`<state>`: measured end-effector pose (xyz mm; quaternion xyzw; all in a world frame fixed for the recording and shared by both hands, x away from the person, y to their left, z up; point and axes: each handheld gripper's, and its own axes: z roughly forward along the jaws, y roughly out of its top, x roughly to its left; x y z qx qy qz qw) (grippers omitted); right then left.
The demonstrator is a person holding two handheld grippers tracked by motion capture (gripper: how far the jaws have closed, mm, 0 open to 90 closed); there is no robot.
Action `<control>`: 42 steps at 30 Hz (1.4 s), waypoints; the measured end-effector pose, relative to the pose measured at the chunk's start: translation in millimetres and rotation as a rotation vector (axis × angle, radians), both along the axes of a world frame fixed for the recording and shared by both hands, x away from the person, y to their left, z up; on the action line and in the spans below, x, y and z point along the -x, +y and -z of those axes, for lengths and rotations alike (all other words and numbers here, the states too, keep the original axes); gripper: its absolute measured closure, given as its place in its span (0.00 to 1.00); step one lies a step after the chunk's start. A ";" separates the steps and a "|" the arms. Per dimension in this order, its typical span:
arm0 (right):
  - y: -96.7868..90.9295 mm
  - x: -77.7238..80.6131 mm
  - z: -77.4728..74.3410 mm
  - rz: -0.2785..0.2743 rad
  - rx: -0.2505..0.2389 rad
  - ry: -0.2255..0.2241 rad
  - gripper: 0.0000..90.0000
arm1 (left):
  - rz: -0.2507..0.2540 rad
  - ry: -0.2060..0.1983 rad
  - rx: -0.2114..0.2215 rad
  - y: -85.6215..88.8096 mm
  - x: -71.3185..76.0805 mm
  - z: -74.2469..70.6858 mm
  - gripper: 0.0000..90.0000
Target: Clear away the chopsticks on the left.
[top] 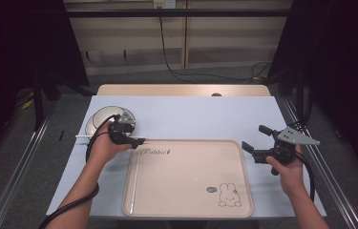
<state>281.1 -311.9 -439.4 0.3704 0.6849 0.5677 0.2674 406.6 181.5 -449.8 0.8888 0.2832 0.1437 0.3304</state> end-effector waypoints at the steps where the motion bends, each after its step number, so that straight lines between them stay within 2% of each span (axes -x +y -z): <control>1: 0.0 -0.1 0.0 0.001 0.001 0.000 0.03 | 0.000 0.007 0.011 0.1 -0.3 1.1 0.37; 3: 0.2 -0.2 0.3 0.000 -0.001 0.002 0.03 | 0.023 0.013 0.005 1.6 -2.4 0.7 0.41; 6: 0.6 -0.6 0.8 -0.012 0.007 0.001 0.03 | 0.026 0.010 0.001 1.2 -3.6 0.4 0.43; 7: 1.3 -0.3 0.8 -0.008 0.003 0.006 0.03 | 0.028 0.004 -0.016 0.7 -3.2 0.1 0.44; 8: 1.6 -0.3 0.9 -0.006 0.003 0.006 0.03 | 0.051 -0.002 -0.044 1.0 -4.4 -1.1 0.47; 9: 1.6 -0.4 1.0 -0.008 0.006 0.007 0.03 | 0.047 -0.004 -0.029 -0.5 -3.4 0.1 0.47; 10: 1.7 -0.4 1.1 -0.007 0.004 0.009 0.03 | 0.065 -0.002 -0.052 -0.1 -4.0 -0.3 0.49; 11: 1.6 -0.7 1.2 -0.008 0.005 0.006 0.03 | 0.050 0.002 -0.042 -1.2 -3.5 0.7 0.49; 12: 1.3 -0.7 1.2 -0.009 0.008 0.005 0.03 | 0.069 0.021 -0.044 -0.3 -4.5 0.4 0.50; 20: 0.9 -0.8 1.4 -0.016 0.003 0.008 0.03 | 0.101 0.031 -0.083 -2.1 -4.8 2.7 0.56; 21: 0.9 -0.7 1.1 -0.015 0.000 0.010 0.03 | 0.089 0.017 -0.079 -3.3 -3.9 4.1 0.57; 22: 0.8 -0.7 1.1 -0.016 0.003 0.009 0.03 | 0.107 0.036 -0.088 -3.1 -4.3 2.7 0.57; 30: 0.8 -0.8 1.5 -0.013 -0.005 0.010 0.03 | 0.110 0.035 -0.087 -4.1 -4.7 3.2 0.60; 32: 0.9 -0.9 1.6 -0.016 -0.002 0.011 0.03 | 0.109 0.025 -0.091 -3.7 -5.2 3.1 0.62; 36: 0.7 -0.8 1.6 -0.016 -0.002 0.011 0.03 | 0.105 0.031 -0.092 -2.9 -5.5 3.0 0.68; 40: 0.4 -0.8 1.7 -0.014 -0.002 0.011 0.03 | 0.099 0.026 -0.079 -3.2 -6.9 3.1 0.72; 41: 0.4 -0.8 1.7 -0.014 -0.002 0.011 0.03 | 0.090 0.006 -0.077 -4.1 -6.9 4.2 0.73; 42: 0.4 -0.9 1.7 -0.015 -0.002 0.011 0.03 | 0.083 0.012 -0.069 -4.3 -7.1 4.3 0.73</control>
